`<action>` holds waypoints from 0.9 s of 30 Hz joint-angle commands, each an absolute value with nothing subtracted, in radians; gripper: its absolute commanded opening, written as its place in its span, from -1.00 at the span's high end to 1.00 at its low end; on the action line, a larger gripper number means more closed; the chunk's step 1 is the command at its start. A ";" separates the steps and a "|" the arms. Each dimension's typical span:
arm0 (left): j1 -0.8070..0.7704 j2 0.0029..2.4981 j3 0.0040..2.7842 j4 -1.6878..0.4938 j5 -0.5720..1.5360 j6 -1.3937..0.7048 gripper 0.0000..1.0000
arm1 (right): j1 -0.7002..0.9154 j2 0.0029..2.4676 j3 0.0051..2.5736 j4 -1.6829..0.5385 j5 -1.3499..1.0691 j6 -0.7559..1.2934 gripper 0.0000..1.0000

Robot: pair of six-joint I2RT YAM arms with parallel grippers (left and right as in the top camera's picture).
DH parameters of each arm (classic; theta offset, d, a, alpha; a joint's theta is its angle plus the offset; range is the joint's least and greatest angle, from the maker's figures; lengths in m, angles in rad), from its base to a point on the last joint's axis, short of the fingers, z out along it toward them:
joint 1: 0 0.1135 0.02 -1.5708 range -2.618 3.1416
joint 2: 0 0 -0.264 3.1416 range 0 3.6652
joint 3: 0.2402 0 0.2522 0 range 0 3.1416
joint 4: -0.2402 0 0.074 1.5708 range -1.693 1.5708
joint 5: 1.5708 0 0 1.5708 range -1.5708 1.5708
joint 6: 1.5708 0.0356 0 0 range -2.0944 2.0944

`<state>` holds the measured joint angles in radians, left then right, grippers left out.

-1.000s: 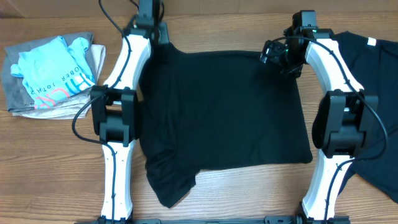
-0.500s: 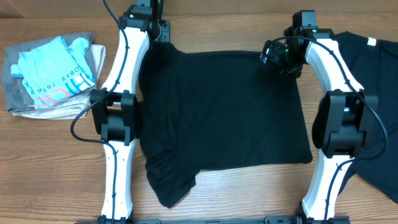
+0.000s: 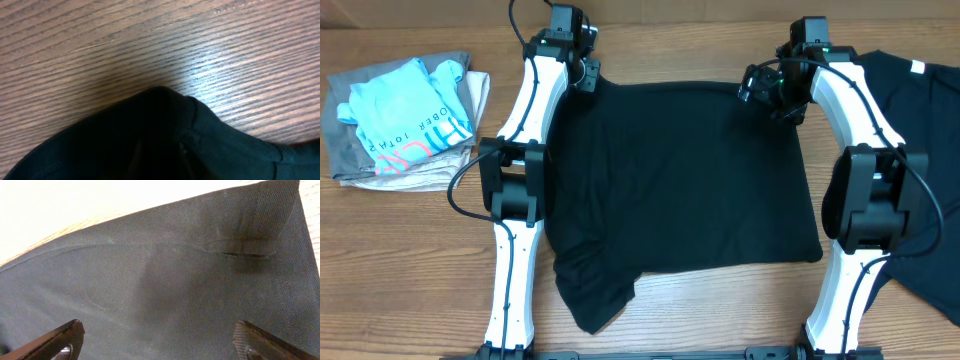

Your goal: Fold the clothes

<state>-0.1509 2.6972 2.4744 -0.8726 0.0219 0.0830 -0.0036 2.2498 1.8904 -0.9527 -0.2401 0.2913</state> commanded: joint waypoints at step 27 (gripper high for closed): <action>-0.156 2.700 2.547 -0.705 0.015 0.008 0.62 | 0.004 2.252 1.884 -0.949 -0.249 0.291 -1.00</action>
<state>-0.1509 2.6991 2.5401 -0.7250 0.0219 0.0811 -0.0036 2.2498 1.8904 -0.9535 -0.2394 0.2916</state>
